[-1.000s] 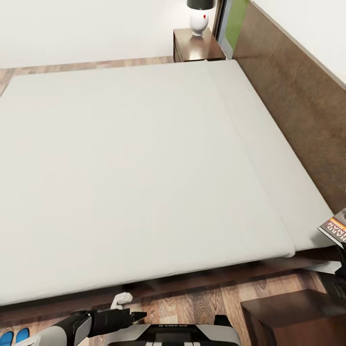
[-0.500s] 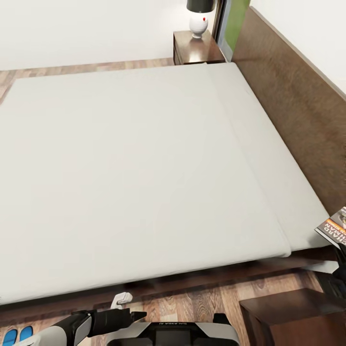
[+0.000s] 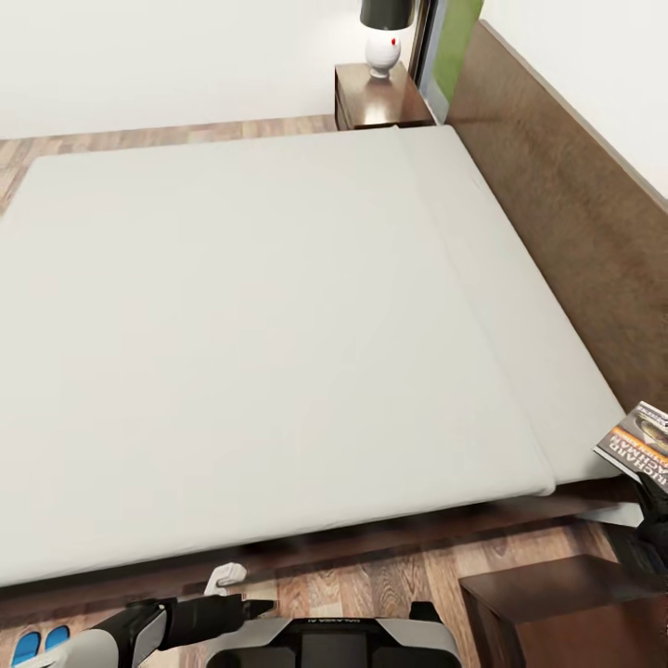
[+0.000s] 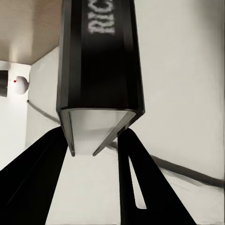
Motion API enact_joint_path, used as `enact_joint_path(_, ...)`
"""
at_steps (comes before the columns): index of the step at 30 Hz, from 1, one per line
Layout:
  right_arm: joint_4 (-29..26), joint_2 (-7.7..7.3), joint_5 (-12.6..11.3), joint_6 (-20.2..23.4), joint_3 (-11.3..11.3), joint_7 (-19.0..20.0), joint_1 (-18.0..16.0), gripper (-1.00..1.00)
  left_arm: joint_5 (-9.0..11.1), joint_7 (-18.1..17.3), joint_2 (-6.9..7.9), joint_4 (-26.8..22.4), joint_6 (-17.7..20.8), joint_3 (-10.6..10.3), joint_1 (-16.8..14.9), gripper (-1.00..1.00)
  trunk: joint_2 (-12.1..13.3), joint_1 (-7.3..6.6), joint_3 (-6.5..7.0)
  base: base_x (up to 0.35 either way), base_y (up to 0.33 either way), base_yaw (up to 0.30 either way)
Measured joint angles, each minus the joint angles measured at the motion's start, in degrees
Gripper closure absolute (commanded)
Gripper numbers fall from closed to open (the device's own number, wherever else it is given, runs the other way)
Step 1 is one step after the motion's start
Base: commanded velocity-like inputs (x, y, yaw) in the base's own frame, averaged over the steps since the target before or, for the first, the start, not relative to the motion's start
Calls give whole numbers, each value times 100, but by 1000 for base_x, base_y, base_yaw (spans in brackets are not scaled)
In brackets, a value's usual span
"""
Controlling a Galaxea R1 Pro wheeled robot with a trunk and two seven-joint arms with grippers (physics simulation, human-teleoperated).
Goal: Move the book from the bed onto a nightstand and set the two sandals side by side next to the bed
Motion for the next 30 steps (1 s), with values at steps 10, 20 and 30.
enact_joint_path(10, 8, 6, 153, 7, -12, 10, 12, 100, 6, -1130, 329, -10, -12, 8, 0, -100, 401, -220, 180, 0, 0, 0)
enact_joint_path(20, 4, 6, 158, 8, -15, 19, 54, 100, -1, -1531, 391, -11, -9, 4, 0, -100, 803, -440, 359, 0, 0, 0)
enact_joint_path(30, 7, 250, 402, 55, 51, 17, 76, 100, -2, -1553, 407, -11, -7, -9, 1, -100, 1204, -659, 539, 0, 0, 0)
